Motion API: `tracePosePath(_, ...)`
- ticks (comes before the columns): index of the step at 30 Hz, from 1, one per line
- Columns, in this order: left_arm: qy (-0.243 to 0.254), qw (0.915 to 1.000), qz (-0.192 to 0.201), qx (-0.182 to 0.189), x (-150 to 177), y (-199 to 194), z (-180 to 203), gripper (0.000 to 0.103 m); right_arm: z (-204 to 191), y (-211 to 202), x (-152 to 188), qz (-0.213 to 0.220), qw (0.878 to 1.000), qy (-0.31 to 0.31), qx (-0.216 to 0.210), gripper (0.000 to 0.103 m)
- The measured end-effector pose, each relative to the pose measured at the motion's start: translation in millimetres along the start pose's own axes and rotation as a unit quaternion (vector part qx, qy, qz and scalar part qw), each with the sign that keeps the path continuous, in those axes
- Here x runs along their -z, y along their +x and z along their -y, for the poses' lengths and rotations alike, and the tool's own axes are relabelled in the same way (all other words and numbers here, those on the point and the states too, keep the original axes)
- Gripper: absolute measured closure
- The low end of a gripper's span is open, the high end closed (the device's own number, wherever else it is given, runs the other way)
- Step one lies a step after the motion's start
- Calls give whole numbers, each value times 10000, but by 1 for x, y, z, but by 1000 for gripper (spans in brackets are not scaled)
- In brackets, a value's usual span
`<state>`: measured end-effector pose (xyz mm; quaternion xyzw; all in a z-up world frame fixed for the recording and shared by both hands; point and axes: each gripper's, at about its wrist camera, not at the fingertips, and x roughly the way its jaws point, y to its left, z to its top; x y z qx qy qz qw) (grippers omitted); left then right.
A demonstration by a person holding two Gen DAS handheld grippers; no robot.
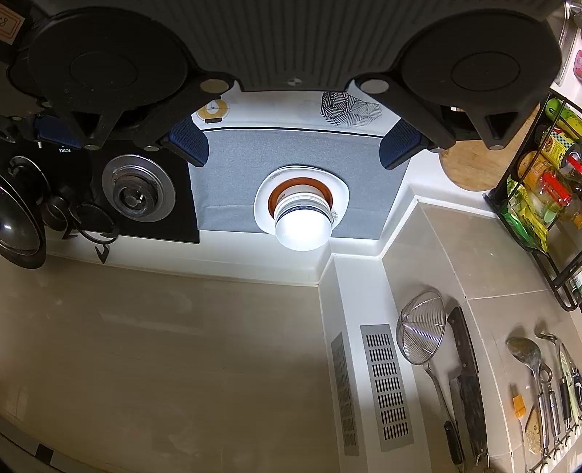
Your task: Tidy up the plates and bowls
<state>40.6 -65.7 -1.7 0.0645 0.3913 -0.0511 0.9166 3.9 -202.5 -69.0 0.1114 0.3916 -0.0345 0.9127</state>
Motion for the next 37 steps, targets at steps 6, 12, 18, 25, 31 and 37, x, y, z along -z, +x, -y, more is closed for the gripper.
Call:
tracePosePath(6, 29, 10000, -14, 16, 1, -1, 2, 3, 3, -1, 2, 2, 10000, 6, 10, 0)
tracePosePath(12, 73, 10000, -32, 24, 1, 1, 4, 3, 6, 0, 3, -12, 10000, 30, -3, 0)
tracePosePath(18, 71, 10000, -27, 42, 0, 2, 4, 3, 6, 0, 3, 5, 10000, 18, 9, 0)
tracePosePath(25, 104, 9999, -29, 40, 0, 5, 2, 3, 6, 4, 1, -11, 10000, 61, -5, 0)
tracePosePath(31, 56, 10000, -59, -3, -4, 13, -10, 3, -7, 14, -5, -53, 10000, 1, -46, 0)
tracePosePath(37, -49, 9999, -96, 5, -12, 26, -36, 3, -31, 29, -15, -107, 9999, -114, -39, 0)
